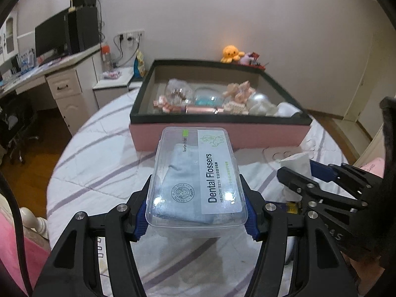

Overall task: Organize rigid objects
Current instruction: 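Grasp the Dental Flossers box with the left tool while the right tool grasps the white charger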

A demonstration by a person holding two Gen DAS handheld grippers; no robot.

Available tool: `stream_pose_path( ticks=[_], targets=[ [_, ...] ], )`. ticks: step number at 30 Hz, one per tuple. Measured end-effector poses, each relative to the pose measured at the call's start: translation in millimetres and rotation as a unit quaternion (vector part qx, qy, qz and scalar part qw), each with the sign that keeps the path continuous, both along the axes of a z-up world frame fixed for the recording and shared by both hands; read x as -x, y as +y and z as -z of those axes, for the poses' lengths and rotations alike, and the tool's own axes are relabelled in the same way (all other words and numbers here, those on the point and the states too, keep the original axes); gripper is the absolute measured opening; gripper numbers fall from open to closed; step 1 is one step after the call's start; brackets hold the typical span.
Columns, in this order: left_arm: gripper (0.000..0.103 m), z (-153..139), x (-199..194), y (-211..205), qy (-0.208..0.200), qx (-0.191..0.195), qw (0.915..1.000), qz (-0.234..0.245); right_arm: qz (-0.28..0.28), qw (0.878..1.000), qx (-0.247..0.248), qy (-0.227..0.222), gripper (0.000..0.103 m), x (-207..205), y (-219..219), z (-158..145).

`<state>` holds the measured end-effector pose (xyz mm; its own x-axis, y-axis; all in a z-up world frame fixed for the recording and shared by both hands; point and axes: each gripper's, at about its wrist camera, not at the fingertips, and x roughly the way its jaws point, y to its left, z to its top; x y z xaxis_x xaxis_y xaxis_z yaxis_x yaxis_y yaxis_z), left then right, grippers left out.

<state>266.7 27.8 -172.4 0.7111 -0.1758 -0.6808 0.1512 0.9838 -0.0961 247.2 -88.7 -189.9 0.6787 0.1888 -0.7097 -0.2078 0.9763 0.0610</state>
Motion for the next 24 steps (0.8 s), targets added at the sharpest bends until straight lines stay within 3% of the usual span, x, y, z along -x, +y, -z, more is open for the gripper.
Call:
stream_pose_path(
  ticks=[8, 15, 24],
  targets=[
    [0.062, -24, 22, -10, -0.041, 0.006, 0.9991, 0.008, 0.0, 0.997, -0.014, -0.079, 0.041, 35, 2, -45],
    [0.062, -16, 22, -11, -0.025, 0.005, 0.9997, 0.005, 0.005, 0.998, -0.024, -0.053, 0.041, 27, -2, -29],
    [0.062, -33, 28, -14, -0.055, 0.005, 0.9985, 0.004, 0.0, 0.996, -0.029, -0.085, 0.041, 36, -5, -48]
  ],
)
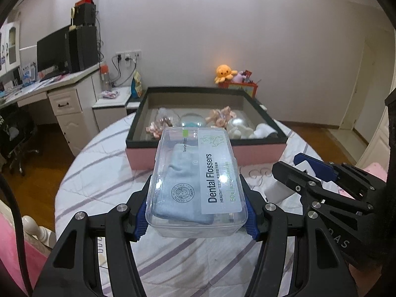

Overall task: Organize rigid objects
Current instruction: 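Grasp the Dental Flossers box with the left tool while the right tool grasps the white charger, then carry the flossers box and charger into the pink box and release both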

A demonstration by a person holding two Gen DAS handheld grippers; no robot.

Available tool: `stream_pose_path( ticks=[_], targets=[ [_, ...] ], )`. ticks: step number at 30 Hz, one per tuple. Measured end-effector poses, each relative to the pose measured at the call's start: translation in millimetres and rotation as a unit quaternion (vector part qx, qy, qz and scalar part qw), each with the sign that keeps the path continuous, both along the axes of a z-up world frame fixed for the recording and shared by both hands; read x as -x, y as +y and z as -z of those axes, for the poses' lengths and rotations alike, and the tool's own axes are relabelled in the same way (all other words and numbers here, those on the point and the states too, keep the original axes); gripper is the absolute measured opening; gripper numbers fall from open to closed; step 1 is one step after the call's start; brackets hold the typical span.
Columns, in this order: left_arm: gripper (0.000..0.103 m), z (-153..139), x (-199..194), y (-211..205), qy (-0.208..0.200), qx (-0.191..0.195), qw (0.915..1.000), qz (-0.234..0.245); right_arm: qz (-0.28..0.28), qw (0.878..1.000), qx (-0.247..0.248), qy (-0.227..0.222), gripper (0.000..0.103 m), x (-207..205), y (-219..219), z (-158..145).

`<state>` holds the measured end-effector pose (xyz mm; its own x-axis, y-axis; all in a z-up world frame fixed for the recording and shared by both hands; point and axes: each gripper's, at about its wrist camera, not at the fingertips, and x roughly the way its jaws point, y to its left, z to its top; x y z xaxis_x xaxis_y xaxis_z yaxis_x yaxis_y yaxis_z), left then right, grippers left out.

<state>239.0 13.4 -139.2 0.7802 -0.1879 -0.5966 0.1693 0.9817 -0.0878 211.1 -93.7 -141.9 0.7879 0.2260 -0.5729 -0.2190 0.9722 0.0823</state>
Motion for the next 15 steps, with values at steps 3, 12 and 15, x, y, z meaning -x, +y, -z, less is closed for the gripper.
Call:
stream_pose_path(
  ticks=[3, 12, 15],
  targets=[
    [0.062, -9, -4, 0, -0.01, 0.002, 0.9999, 0.003, -0.002, 1.0, 0.0, -0.012, 0.041, 0, 1, -8],
    [0.062, -25, -65, -5, -0.024, -0.018, 0.9994, 0.017, -0.001, 0.999, 0.015, -0.035, 0.041, -41, -2, -32],
    [0.062, -22, -100, -7, -0.012, -0.023, 0.9994, 0.026, 0.001, 0.999, 0.023, -0.025, 0.041, -74, -4, -33]
  ],
)
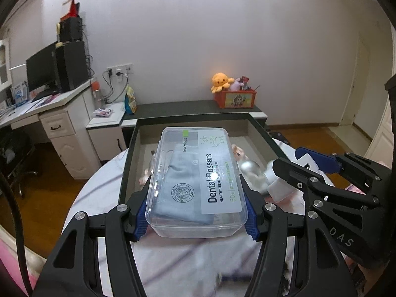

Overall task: Organize rigid objects
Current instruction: 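Carry the flossers box and charger into the pink box and release both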

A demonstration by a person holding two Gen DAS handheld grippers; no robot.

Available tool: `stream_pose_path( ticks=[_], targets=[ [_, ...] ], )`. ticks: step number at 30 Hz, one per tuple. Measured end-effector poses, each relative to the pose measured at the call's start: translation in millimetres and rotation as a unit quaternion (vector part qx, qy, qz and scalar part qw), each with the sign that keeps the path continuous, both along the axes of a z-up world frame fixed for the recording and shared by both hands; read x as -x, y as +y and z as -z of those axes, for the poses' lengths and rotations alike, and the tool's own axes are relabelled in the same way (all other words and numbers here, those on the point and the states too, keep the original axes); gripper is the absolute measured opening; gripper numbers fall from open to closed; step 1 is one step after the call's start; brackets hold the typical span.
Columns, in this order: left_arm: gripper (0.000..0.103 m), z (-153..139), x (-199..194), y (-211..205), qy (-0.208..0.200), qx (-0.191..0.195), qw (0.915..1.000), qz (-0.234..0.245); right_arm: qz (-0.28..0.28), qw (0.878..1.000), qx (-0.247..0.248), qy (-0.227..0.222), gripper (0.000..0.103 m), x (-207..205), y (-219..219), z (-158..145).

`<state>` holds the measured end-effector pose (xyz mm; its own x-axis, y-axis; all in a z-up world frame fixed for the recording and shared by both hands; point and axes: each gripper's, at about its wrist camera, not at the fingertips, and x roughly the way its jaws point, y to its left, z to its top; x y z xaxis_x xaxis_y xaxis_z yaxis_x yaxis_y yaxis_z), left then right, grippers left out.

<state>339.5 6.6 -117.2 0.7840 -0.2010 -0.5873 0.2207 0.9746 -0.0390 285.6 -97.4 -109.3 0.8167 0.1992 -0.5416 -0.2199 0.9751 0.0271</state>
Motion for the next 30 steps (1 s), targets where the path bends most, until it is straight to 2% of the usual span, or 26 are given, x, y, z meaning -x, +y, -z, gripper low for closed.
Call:
stream_pose_path(
  ticks=[2, 5, 10, 14, 15, 16, 17, 18, 19, 21, 26, 29, 30],
  targets=[
    [0.062, 5, -25, 0, 0.015, 0.003, 0.9999, 0.007, 0.001, 1.0, 0.001, 0.008, 0.041, -17, -2, 2],
    [0.062, 18, -62, -3, 0.033, -0.018, 0.9993, -0.002, 0.006, 1.0, 0.007, 0.018, 0.041, -53, -4, 9],
    [0.062, 42, -102, -2, 0.07, -0.033, 0.9969, -0.016, 0.013, 0.999, 0.025, 0.042, 0.041, -92, -3, 24],
    [0.063, 45, -112, -5, 0.061, -0.062, 0.9955, -0.038, 0.017, 0.997, 0.038, 0.061, 0.041, -112, -5, 41],
    [0.07, 46, -115, -5, 0.064, -0.064, 0.995, -0.041, 0.021, 0.997, 0.038, 0.061, 0.041, -114, -6, 44],
    [0.081, 49, -119, -5, 0.07, -0.071, 0.9939, -0.047, 0.026, 0.997, 0.039, 0.059, 0.042, -116, -7, 45],
    [0.084, 54, -121, -6, 0.074, -0.086, 0.992, -0.055, 0.033, 0.997, 0.044, 0.061, 0.044, -119, -8, 48],
    [0.084, 55, -121, -5, 0.073, -0.093, 0.9914, -0.056, 0.034, 0.996, 0.044, 0.067, 0.051, -122, -10, 51],
    [0.084, 54, -118, -5, 0.072, -0.094, 0.9915, -0.054, 0.034, 0.996, 0.041, 0.07, 0.066, -123, -10, 51],
    [0.084, 46, -108, -2, 0.061, -0.078, 0.9938, -0.049, 0.036, 0.997, 0.032, 0.061, 0.084, -117, -13, 48],
    [0.093, 7, -58, 13, 0.008, -0.032, 0.9978, -0.057, 0.034, 0.999, 0.024, 0.025, 0.085, -85, -16, 19],
    [0.096, -16, -23, 19, -0.03, -0.021, 0.9973, -0.064, 0.03, 0.999, 0.012, -0.002, 0.093, -55, -14, -3],
    [0.098, -24, -8, 22, -0.042, -0.015, 0.9968, -0.066, 0.03, 0.999, 0.011, -0.014, 0.103, -42, -13, -11]
  ],
)
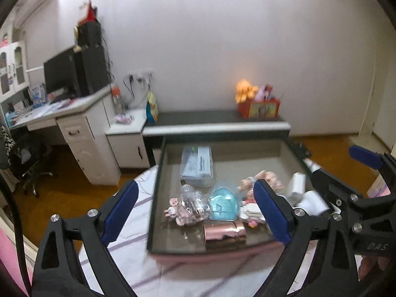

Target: Organize rigid objects

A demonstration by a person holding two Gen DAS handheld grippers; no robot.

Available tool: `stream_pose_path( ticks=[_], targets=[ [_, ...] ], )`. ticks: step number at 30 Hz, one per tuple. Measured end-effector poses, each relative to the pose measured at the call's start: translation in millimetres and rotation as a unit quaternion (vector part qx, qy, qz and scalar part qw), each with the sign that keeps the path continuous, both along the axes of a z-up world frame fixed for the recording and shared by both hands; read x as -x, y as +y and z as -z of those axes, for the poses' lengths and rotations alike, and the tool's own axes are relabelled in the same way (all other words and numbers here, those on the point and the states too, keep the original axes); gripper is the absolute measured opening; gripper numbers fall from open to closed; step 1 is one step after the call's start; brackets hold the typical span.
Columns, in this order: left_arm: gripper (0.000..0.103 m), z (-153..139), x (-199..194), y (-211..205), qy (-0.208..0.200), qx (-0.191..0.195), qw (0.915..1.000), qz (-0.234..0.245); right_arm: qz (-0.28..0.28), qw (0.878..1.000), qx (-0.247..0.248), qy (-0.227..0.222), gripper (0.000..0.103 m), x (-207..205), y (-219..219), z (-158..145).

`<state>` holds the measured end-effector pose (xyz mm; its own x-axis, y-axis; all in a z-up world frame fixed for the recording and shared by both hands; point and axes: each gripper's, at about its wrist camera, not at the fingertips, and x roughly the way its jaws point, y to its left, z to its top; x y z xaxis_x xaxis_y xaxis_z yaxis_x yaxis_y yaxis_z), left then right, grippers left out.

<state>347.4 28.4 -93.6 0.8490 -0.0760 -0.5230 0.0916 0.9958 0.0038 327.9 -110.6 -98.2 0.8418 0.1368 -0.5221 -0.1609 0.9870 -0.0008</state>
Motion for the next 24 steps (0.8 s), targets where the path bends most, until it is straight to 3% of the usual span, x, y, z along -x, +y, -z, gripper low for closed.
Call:
stream_pose_path(
  ticks=[7, 16, 24],
  targets=[
    [0.1, -44, 103, 7, -0.087, 0.001, 0.996, -0.022, 0.006, 0.997, 0.013, -0.077, 0.103, 91, 11, -47],
    [0.101, -70, 210, 4, -0.147, -0.002, 0.9886, -0.031, 0.03, 0.99, 0.02, -0.138, 0.103, 203, 13, -76],
    [0.102, -89, 272, -1, -0.188, 0.0, 0.9819, -0.022, 0.043, 0.985, 0.011, -0.169, 0.103, 270, 6, -93]
  ],
)
